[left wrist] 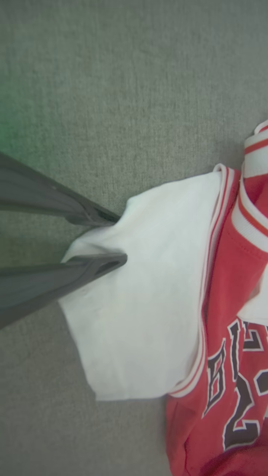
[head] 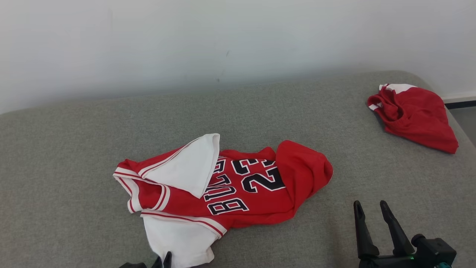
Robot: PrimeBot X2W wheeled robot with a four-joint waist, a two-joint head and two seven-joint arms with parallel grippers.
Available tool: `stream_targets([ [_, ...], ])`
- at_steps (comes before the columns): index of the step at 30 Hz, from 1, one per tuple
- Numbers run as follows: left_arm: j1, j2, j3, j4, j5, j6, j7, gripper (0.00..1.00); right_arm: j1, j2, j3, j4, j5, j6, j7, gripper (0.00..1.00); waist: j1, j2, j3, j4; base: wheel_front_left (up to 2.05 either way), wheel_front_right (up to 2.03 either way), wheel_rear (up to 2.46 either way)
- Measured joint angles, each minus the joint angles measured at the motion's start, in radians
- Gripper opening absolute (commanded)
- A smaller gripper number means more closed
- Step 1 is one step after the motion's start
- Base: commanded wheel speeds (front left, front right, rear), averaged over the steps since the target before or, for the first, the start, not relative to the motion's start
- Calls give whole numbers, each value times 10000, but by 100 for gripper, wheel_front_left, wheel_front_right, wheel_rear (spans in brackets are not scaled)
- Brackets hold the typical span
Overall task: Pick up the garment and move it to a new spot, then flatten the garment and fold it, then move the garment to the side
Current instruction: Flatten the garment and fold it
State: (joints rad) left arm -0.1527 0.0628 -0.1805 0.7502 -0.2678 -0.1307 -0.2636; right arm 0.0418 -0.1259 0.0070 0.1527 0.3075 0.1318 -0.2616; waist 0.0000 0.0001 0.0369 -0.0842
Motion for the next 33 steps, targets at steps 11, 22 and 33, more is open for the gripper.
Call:
stream_targets([
  [11,622,313,851,-1994,-146,23,10,0,366,71,-224,161,65,0,-2,100,0,0,-249,768,0,0,0],
  [22,1818,441,1231,-2295,117,73,10,100,660,2,-211,541,165,0,0,100,0,0,-550,1513,0,0,0],
  [33,2351,146,1889,-3835,562,253,10,100,1575,-564,-255,917,268,0,0,100,-1,0,-696,1543,0,0,0],
])
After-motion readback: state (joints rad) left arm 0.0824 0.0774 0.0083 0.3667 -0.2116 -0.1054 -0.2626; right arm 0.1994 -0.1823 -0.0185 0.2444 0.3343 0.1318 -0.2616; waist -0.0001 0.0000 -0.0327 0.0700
